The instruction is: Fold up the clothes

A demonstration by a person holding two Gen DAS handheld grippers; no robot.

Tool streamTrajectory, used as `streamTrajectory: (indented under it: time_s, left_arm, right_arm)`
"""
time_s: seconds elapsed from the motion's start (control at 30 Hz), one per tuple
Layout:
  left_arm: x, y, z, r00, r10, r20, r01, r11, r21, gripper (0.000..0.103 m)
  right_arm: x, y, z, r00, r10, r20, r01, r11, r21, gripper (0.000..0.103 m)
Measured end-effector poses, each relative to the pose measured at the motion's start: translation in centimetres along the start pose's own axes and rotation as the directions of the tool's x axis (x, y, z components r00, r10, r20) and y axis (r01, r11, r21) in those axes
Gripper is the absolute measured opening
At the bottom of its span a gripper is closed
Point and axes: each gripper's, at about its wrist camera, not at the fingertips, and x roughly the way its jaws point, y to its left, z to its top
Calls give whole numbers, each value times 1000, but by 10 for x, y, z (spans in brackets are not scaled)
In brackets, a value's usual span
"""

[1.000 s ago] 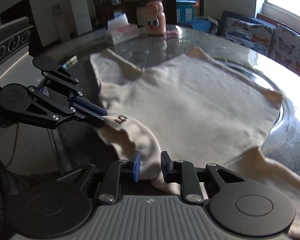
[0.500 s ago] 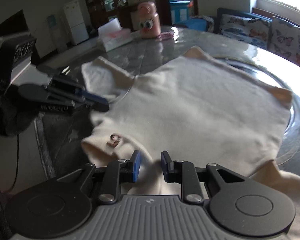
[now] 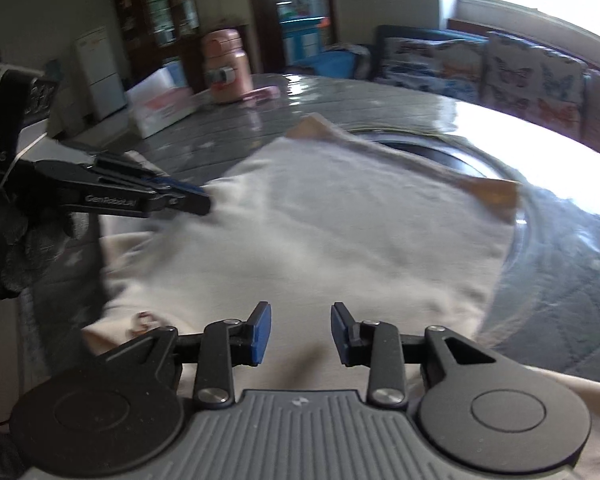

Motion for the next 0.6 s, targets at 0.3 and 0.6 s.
streamTrajectory:
  time_s: [0.3,0.6]
  left_arm:
    - [-3,14,-5,1000,19,6,-19,999,-30,12]
    - [-8,1,-4,1000,16,18,-16,1000,-3,27]
  right_arm:
    - [-6,-27,-2,998,-56,20,54,996,70,37]
    - [-22,-39,-13,992,-116,43,110,988,112,38]
